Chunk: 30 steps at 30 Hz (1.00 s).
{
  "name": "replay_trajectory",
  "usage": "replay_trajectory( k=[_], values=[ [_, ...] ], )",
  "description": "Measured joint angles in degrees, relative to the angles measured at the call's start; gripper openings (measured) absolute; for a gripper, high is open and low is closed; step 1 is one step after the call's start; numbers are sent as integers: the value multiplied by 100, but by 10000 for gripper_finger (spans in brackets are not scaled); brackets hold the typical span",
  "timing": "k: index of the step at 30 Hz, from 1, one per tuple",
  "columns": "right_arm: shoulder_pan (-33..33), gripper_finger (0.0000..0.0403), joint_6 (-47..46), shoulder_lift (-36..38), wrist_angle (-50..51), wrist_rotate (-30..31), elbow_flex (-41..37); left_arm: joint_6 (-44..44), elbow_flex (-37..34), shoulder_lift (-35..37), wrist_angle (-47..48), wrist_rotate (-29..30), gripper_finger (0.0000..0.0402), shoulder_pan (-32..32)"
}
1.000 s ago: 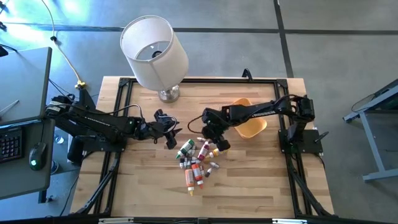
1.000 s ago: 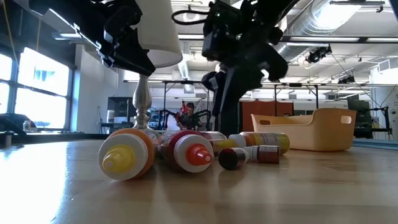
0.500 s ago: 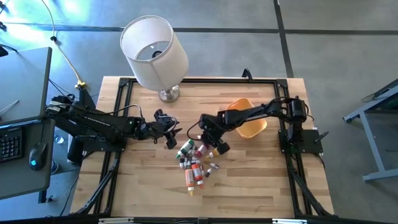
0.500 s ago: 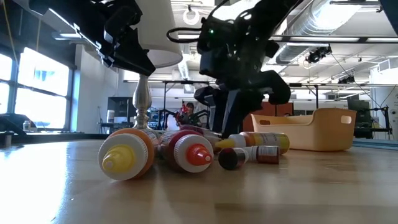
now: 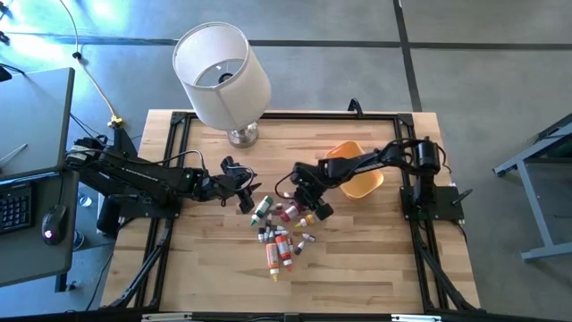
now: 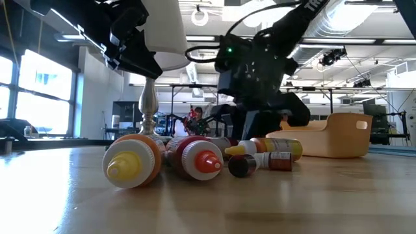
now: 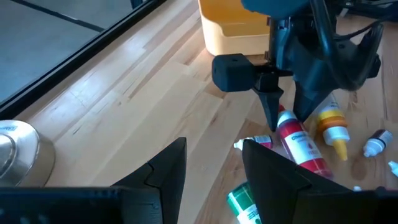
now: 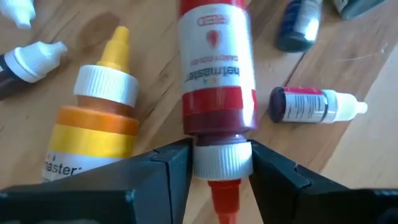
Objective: Pick & Place food coloring
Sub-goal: Put the large red food coloring bottle into the yellow bin
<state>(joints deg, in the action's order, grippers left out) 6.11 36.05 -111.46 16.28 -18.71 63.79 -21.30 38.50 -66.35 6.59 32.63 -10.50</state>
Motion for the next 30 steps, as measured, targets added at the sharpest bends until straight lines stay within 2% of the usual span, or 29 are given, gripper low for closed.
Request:
replay_trajectory(
  k=[13, 24, 27, 30],
  values=[
    [-15, 130, -73, 124, -119, 28, -52, -2, 0, 0, -1, 71, 156, 0],
    [-78, 129, -163, 719, -54, -82, -52, -1, 0, 0, 0, 83, 156, 0],
    [-171, 126, -371, 1129, 140, 330, -52, -2, 0, 0, 0, 98, 156, 0],
    [-304, 118, -405, 1633, 646, 1222, -41, -1, 0, 0, -2, 100, 156, 0]
  ],
)
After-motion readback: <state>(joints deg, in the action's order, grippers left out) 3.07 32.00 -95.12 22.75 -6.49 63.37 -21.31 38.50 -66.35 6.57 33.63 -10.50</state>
